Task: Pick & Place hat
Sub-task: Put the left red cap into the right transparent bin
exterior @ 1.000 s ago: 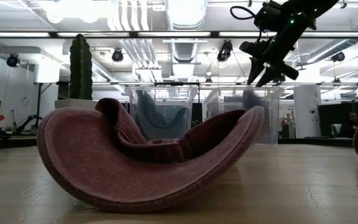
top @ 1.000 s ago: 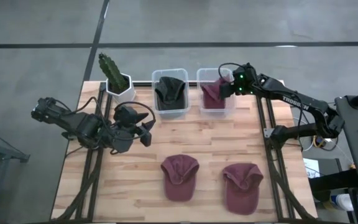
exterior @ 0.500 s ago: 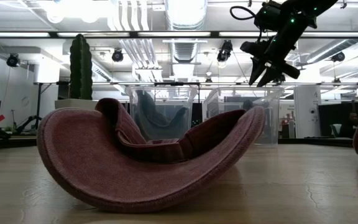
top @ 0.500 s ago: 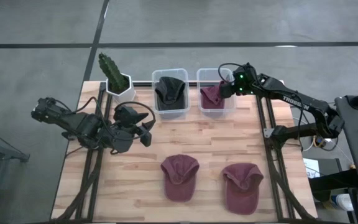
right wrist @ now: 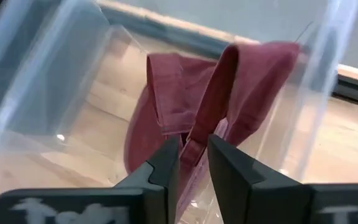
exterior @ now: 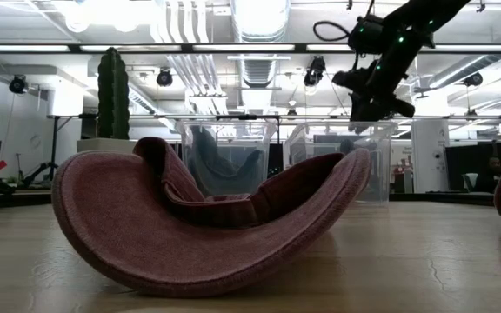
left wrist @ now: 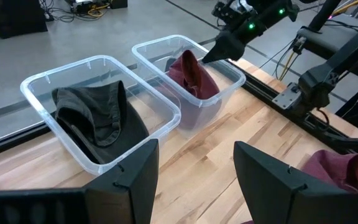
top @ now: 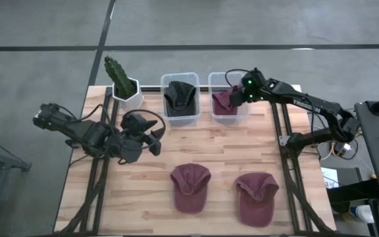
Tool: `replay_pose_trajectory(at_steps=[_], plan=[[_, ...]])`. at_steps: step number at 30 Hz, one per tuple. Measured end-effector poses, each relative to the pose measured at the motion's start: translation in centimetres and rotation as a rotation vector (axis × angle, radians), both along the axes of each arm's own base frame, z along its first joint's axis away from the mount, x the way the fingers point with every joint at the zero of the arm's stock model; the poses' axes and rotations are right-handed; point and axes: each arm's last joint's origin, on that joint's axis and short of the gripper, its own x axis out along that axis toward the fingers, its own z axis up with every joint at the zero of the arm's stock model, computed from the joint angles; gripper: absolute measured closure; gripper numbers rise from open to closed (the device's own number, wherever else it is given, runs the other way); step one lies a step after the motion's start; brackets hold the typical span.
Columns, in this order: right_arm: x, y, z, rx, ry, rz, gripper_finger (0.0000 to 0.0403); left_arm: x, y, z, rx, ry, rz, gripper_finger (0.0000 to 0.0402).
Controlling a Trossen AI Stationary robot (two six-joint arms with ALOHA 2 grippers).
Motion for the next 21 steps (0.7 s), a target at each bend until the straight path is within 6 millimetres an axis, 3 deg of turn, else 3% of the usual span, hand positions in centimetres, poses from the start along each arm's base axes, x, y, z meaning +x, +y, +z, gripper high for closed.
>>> replay_pose_trajectory(at_steps=[10,15,21], plan=[[1.9,-1.7,0.2,-0.033,0.108,0.057,0.0349,0.3,-0.1,-1.9,-0.031,-0.002,0.037,0.0202],[2.5,-2.6,0.3,-0.032,0.267,0.048,0.0349,0.3,-0.1,-1.9,-0.032,-0.004,0.039,0.0202],[3.8,-3.6,-0.2,-0.019,0.312,0.074,0.0348,0.3,-0.1,-1.9,-0.026,-0.003,0.042,0.0202]])
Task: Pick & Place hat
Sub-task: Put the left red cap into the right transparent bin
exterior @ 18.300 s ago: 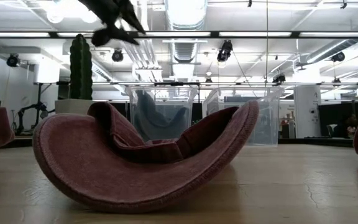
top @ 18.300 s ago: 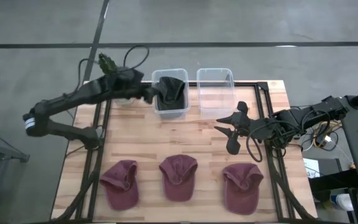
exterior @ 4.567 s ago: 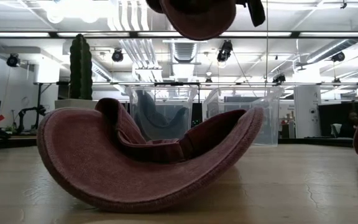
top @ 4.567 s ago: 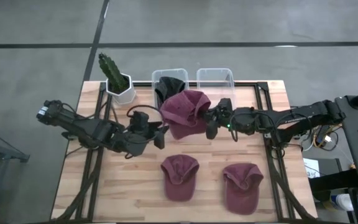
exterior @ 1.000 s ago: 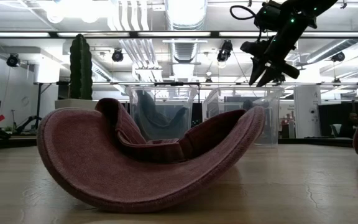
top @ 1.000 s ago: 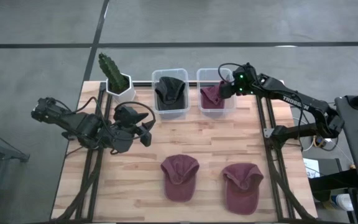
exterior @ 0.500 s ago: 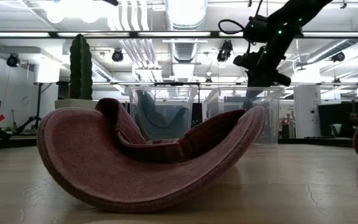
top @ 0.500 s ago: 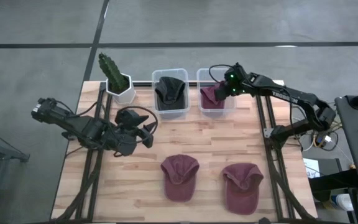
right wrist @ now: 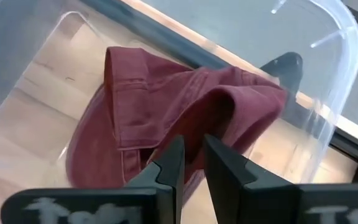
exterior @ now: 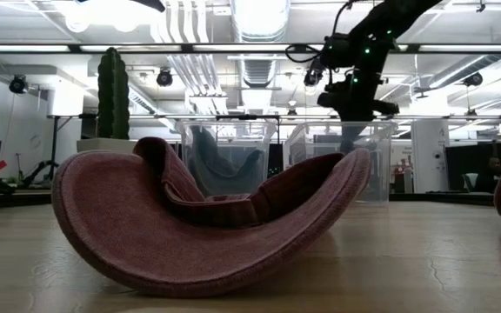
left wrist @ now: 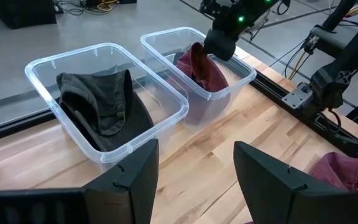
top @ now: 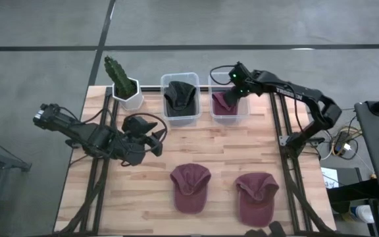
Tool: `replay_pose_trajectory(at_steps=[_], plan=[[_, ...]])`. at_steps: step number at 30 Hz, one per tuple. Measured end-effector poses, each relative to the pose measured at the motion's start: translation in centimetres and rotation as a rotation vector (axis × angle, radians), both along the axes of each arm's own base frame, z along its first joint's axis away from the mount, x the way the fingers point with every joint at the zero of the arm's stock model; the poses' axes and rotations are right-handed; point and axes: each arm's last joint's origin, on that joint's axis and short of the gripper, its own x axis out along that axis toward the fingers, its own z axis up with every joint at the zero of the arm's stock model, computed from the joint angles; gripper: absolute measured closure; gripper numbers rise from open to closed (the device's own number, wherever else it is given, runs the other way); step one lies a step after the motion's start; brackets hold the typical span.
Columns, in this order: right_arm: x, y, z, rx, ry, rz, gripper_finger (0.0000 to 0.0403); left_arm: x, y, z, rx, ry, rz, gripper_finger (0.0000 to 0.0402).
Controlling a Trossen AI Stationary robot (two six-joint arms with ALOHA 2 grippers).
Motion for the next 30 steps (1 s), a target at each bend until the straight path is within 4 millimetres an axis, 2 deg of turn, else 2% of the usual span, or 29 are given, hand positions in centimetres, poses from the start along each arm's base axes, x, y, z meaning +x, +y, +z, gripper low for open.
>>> replay_pose_trajectory(at_steps=[8,21,25,30], plan=[[0.4,-0.6,-1.1,0.018,0.128,-0.016,0.0356,0.0,0.0,-0.6,-0.009,0.005,0.010,0.0202],[0.7,-0.8,-2.6,0.061,0.191,-0.006,0.0355,0.0,0.0,-0.9,-0.010,0.006,0.014,0.0202],[0.9,-0.6,-2.0,0.048,0.177,0.001,0.0353,0.1,0.0,-0.8,-0.013,0.000,0.014,0.0202],[1.2,0.3,0.3,-0.005,0.114,0.027,0.0353,0.2,-0.1,-0.7,-0.020,-0.016,0.014,0.0202]])
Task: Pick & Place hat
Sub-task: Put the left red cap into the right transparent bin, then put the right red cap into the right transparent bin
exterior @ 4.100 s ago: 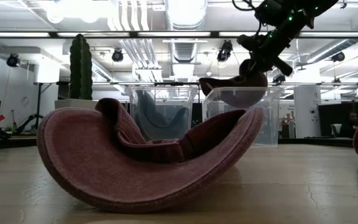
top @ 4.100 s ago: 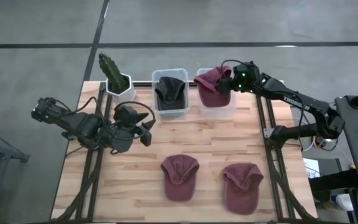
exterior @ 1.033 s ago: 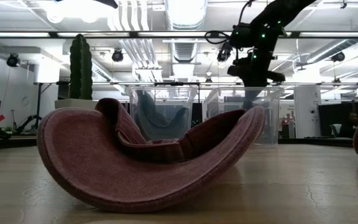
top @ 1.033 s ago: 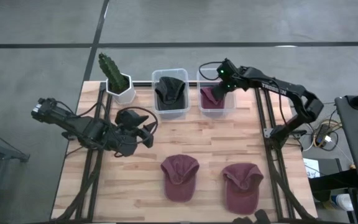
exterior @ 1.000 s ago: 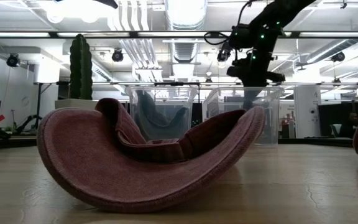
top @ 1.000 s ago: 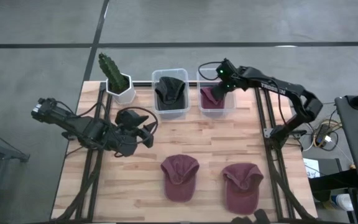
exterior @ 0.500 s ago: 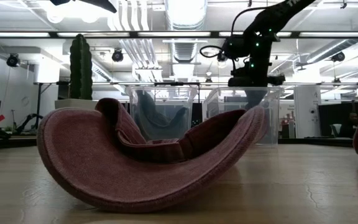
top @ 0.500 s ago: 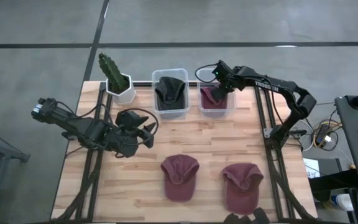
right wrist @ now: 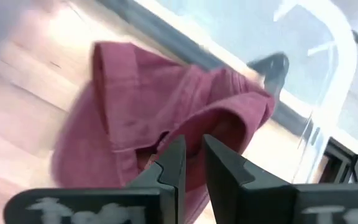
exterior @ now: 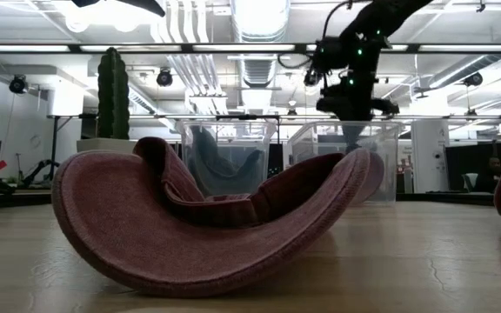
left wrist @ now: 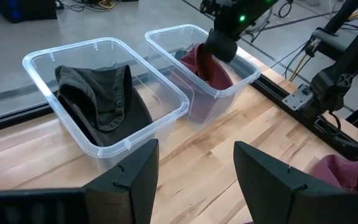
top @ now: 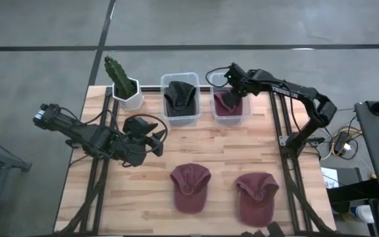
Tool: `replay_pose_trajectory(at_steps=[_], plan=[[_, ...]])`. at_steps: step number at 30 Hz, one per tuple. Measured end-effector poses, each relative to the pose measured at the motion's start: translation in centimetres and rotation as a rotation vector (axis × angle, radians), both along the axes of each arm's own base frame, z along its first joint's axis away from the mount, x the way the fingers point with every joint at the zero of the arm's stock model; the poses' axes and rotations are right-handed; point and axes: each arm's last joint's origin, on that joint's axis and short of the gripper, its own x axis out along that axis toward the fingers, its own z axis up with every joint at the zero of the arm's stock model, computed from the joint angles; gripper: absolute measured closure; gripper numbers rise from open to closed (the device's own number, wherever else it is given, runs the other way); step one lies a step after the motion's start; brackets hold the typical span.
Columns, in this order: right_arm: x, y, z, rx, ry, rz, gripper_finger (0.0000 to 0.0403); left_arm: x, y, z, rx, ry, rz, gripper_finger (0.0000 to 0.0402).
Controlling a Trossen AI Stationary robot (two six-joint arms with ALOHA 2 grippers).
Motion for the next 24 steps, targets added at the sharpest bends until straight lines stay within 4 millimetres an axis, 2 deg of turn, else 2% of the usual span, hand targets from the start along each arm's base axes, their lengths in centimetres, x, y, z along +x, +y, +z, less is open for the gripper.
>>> replay_pose_trajectory(at_steps=[4,7,11,16,20,24], plan=[[-0.1,1.3,2.5,-0.039,-0.061,0.022,0.0353,0.0,0.0,0.0,-0.001,-0.002,-0.001,0.0202],[-0.7,3.4,4.4,-0.027,-0.078,0.025,0.0353,0.0,0.0,0.0,-0.004,-0.001,-0.004,0.0202],[-2.1,7.7,6.8,0.011,-0.122,0.038,0.0353,0.0,0.0,0.0,0.000,0.002,-0.006,0.0202],[-4.4,13.9,8.6,0.076,-0.221,0.047,0.0353,0.0,0.0,0.0,0.004,0.009,-0.012,0.0202],[-6.1,18.2,9.4,0.144,-0.318,0.059,0.0355,0.0,0.0,-0.4,0.019,0.029,-0.018,0.0202],[-7.3,21.7,9.5,0.234,-0.340,0.042,0.0356,0.0,0.0,-0.6,0.022,0.036,-0.018,0.0202]])
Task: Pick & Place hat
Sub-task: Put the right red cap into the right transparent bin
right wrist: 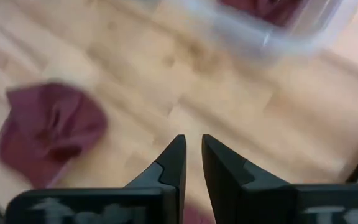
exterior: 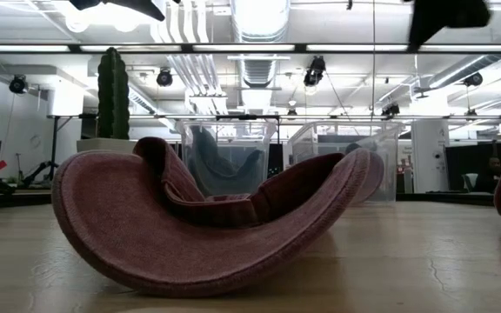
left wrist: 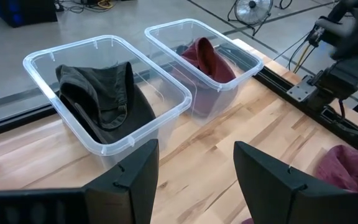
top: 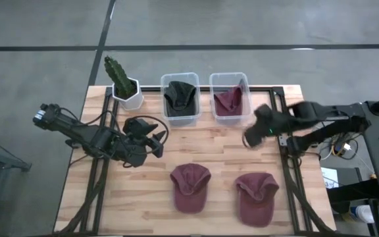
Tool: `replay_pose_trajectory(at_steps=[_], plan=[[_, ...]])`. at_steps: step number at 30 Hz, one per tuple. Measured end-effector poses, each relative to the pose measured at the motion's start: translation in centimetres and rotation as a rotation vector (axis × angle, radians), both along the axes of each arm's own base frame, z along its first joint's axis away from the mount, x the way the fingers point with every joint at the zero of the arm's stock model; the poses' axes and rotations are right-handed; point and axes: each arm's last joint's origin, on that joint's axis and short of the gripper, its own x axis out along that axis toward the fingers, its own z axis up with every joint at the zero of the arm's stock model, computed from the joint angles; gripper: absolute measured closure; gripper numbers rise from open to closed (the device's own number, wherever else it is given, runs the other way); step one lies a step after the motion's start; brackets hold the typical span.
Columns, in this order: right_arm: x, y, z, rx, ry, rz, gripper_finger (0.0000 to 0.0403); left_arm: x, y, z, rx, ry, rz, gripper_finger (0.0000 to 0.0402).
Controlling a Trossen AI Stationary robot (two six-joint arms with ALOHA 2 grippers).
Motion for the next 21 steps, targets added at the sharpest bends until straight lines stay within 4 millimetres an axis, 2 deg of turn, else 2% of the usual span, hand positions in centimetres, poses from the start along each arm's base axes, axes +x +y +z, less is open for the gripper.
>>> replay_pose_trajectory(at_steps=[11,21], plan=[[-0.8,7.7,-1.8,0.233,0.122,-0.037,0.0354,0.0,0.0,-0.4,0.004,0.010,0.000,0.0202],[-0.9,12.1,-3.8,0.375,0.332,-0.115,0.0353,0.0,0.0,-0.4,0.003,0.010,0.001,0.0202]])
